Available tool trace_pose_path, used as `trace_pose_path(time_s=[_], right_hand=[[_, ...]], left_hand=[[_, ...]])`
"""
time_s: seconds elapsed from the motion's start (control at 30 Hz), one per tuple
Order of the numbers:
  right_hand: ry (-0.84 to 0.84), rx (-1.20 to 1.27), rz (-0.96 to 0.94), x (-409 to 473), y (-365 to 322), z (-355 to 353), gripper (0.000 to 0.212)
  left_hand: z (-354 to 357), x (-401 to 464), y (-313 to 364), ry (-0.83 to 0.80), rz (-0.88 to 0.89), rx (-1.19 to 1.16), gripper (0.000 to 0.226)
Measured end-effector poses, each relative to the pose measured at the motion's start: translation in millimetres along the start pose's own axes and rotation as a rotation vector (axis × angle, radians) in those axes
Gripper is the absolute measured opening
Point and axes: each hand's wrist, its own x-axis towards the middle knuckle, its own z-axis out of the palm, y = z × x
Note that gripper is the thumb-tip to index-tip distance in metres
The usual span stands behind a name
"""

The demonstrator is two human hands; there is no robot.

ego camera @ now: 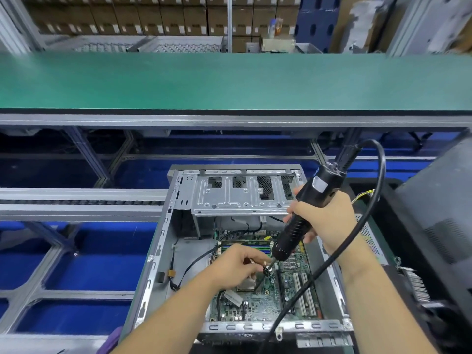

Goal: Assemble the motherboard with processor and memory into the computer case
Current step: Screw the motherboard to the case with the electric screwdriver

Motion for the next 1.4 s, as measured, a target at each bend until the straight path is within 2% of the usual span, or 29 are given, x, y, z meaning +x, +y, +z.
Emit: trace_pose_path(time_s=[0.2,0.37,0.47,0.6,0.8,0.93,1.07,1.23,1.4], right_hand=[[0.056,0.034,0.014,-5.3,4.4,-5.1,0.031],[0.107,0.040,0.039,-9.6,12.5,-4.8,0.037],[0.164,0.065,0.054,-12.2,15.8,-5.7,0.032],[0.272,0.117,0.100,-14.3,18.8,-11.0,0.021],[0.388,0.233,0.100,-19.7,18.6,-19.9,0.017],[0.404,0.230,0.102,-24.0,16.0,-21.6,0.023],[0.408,0.221,0.134,-27.3,13.6,-16.2,0.022],[0.418,0.240,0.144,-29.7,11.6,-12.6,0.024],[0.437,0.282,0.130,-28.8,7.8,-15.0,0.024]], left_hand=[[-1.9,-2.2,-0.2,0.000,0.042,0.043,0.031],[0.1,-0.6,0.7,0.022,0.046,0.149,0.005],[-1.2,-3.0,2.0,0.019,0.057,0.232,0.005],[-1.0,-4.8,1.5,0.017,0.095,0.297,0.017],[-2.8,-4.2,2.1,0.118,0.100,0.126,0.018],[-6.2,-2.1,1.4,0.232,0.019,-0.041,0.012],[-5.4,-2.2,-3.6,0.215,0.002,0.005,0.010],[-13.8,1.5,-10.5,0.308,-0.072,-0.144,0.005],[-19.0,4.7,-19.1,0.340,-0.112,-0.171,0.009]])
